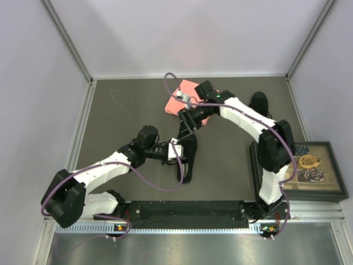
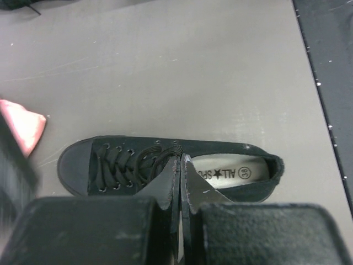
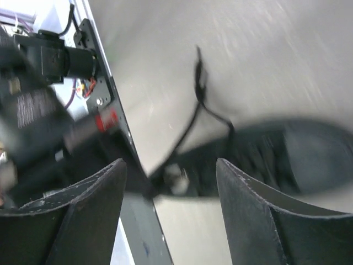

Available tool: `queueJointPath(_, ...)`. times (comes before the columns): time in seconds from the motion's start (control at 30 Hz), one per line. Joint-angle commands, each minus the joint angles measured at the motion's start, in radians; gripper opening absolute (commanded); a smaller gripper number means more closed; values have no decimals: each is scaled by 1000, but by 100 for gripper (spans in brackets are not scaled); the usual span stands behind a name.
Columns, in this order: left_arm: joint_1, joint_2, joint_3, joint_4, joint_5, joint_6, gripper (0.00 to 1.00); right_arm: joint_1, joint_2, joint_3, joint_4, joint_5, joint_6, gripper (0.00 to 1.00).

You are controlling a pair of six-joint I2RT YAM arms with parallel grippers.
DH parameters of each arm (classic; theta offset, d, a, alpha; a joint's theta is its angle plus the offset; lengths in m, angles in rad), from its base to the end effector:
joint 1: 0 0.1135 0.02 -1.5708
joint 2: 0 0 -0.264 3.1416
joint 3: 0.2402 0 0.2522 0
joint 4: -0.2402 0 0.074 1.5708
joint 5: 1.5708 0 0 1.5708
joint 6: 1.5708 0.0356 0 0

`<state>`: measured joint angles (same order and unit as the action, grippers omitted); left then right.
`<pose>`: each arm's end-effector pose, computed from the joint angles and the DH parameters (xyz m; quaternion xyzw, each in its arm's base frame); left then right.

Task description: Tie the shoes

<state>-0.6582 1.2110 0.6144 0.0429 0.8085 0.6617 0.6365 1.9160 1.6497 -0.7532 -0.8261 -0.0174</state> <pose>0.1799 -0.1716 0.2208 0.6436 0.5170 -0.3428 0.4483 0.3164 0.2664 0.2718 -0.3865 0.7996 0.4438 0.1198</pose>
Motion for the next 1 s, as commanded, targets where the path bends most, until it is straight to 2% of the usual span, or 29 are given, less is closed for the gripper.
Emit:
queueJointPath(0.0, -1, 5, -1, 51, -25, 7, 0, -75, -158, -106, -101, -70, -142, 65)
queueJointPath(0.07, 0, 13, 1, 60, -29, 3, 0, -75, -204, -194, -113, -77, -231, 64)
queueJointPath(0.23, 0, 21, -15, 103, -9, 22, 0, -75, -227, -297, -60, -107, -243, 62)
queueJointPath(0.53, 6, 47, -8, 120, -3, 32, 0, -57, -158, -321, 38, -186, -156, 54)
queueJointPath(0.7, 9, 55, -15, 132, 17, 33, 0, -44, -163, -346, 77, -182, -174, 51)
queueJointPath(0.9, 12, 74, -8, 152, 21, 27, 0, -28, -150, -363, 120, -192, -177, 43)
queueJointPath(0.97, 12, 78, -7, 152, 24, 29, 0, -26, -144, -363, 130, -194, -170, 37)
